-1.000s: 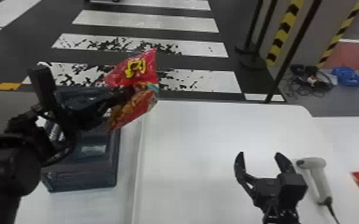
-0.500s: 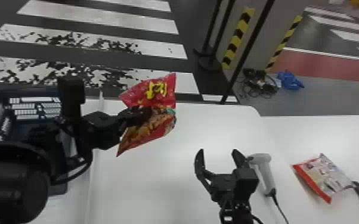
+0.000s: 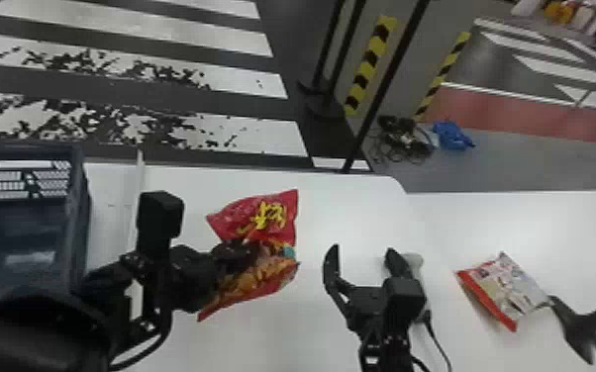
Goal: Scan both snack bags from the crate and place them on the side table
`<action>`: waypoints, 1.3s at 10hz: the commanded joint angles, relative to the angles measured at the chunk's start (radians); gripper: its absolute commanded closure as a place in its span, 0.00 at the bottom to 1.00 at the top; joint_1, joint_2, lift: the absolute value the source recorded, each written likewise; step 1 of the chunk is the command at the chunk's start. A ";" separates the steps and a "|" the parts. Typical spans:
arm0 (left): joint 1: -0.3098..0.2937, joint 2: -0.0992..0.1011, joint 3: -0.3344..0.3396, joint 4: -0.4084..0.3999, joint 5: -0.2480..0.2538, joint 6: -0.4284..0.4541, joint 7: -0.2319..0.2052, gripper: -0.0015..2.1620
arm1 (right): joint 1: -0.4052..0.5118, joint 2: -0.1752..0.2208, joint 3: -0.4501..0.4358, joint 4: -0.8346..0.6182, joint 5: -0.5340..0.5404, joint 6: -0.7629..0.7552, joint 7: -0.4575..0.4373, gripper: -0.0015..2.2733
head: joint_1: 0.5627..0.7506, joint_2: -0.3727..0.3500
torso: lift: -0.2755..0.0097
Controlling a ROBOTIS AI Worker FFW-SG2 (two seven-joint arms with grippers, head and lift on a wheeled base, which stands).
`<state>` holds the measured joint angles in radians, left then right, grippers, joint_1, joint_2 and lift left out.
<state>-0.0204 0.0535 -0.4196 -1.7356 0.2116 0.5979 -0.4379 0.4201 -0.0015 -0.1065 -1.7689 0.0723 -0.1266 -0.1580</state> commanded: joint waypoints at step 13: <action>0.165 0.038 0.012 -0.064 -0.054 -0.194 0.128 0.02 | 0.066 0.002 -0.007 -0.063 -0.020 -0.003 -0.005 0.03 | 0.70 0.03 | 0.62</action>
<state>0.1205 0.0852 -0.4255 -1.7684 0.1686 0.4349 -0.3100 0.4819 -0.0015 -0.1146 -1.8270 0.0510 -0.1294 -0.1625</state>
